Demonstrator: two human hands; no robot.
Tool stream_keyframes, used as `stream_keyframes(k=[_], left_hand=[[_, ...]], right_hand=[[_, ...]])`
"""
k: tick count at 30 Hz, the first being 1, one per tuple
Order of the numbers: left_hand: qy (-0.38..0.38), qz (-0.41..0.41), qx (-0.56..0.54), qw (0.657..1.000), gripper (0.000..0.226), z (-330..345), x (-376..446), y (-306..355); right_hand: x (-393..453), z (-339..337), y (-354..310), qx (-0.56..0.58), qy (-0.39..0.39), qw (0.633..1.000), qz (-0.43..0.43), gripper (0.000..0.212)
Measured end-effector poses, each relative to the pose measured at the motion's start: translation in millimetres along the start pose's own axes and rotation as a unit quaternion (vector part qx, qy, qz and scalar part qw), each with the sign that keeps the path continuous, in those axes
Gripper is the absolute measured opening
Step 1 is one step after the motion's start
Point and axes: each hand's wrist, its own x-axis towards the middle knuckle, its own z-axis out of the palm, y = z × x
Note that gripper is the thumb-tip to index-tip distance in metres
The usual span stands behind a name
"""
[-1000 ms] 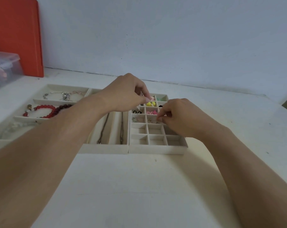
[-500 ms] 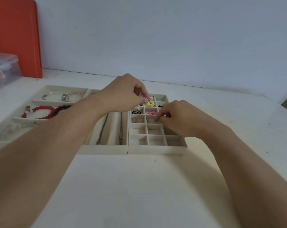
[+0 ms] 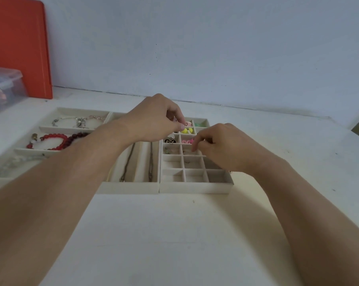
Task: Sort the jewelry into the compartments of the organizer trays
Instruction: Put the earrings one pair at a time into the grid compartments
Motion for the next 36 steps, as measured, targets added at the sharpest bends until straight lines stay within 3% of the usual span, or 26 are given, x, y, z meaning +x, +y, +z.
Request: stream_keyframes(k=[3, 6, 11, 20, 25, 30, 36], left_hand=[[-0.001, 0.001, 0.002, 1.000, 0.004, 0, 0, 0], [-0.002, -0.001, 0.002, 1.000, 0.003, 1, 0, 1], [-0.001, -0.001, 0.000, 1.000, 0.002, 1, 0, 0], [0.000, -0.001, -0.001, 1.000, 0.002, 1, 0, -1], [0.000, 0.001, -0.004, 1.000, 0.005, 1, -1, 1], [0.000, -0.003, -0.003, 1.000, 0.004, 1, 0, -1], [-0.004, -0.006, 0.002, 1.000, 0.003, 1, 0, -1]], right_hand=[[-1, 0, 6, -0.011, 0.017, 1.000, -0.022, 0.009], [2, 7, 7, -0.048, -0.002, 0.998, -0.035, 0.007], [7, 11, 3, -0.048, -0.044, 0.997, -0.046, 0.037], [7, 13, 0, -0.040, -0.060, 0.997, -0.032, 0.032], [6, 7, 7, 0.005, -0.006, 1.000, -0.027, 0.023], [9, 10, 9, -0.029, -0.020, 0.999, -0.036, 0.051], [8, 11, 5, -0.034, -0.027, 0.999, -0.029, 0.054]])
